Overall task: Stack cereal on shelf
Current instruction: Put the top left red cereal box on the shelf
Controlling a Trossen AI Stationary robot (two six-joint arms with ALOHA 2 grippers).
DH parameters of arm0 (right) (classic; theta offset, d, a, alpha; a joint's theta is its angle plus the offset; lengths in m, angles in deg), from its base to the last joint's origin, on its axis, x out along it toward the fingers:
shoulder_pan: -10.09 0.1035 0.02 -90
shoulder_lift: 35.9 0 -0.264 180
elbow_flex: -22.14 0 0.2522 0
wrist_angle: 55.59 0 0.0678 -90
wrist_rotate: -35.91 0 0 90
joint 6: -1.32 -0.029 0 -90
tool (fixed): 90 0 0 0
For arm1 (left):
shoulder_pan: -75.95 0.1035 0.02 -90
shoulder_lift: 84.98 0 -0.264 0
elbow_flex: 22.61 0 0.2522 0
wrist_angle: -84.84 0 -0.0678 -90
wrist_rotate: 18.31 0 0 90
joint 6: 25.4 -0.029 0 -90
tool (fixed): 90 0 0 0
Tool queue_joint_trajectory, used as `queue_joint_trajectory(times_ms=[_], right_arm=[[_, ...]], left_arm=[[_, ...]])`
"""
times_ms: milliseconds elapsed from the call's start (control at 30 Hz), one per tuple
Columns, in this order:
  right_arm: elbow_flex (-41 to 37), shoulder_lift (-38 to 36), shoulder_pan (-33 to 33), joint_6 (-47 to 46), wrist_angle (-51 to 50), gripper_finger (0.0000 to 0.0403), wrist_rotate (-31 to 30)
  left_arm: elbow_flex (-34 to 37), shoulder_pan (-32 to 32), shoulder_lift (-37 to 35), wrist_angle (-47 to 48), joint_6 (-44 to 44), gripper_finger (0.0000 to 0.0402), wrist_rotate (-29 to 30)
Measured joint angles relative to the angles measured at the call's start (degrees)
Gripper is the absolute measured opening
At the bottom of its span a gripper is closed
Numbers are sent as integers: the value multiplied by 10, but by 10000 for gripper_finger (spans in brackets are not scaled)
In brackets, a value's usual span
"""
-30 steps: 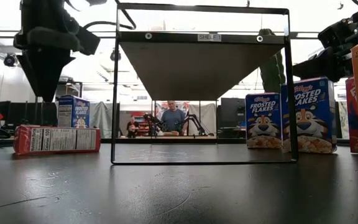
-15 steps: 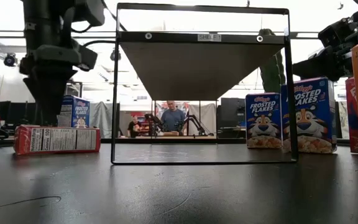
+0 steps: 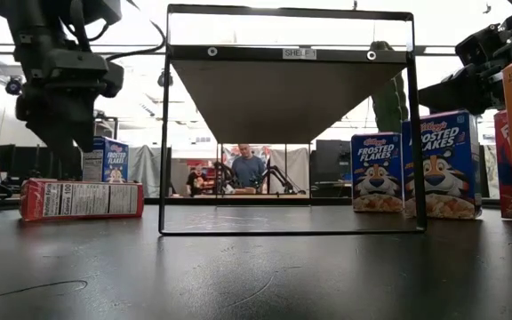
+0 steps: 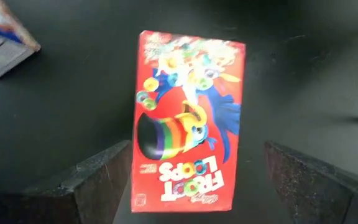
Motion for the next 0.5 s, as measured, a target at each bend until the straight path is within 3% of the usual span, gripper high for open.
queue_joint_trajectory(times_ms=[133, 300, 500], right_arm=[[0, 0, 0, 1, 0, 9, -3], [0, 0, 0, 1, 0, 9, -13], [0, 0, 0, 1, 0, 9, -13]], left_arm=[[-1, 2, 0, -1, -4, 355, -5], [7, 2, 1, 4, 5, 395, -21], [4, 3, 9, 4, 5, 385, 16]])
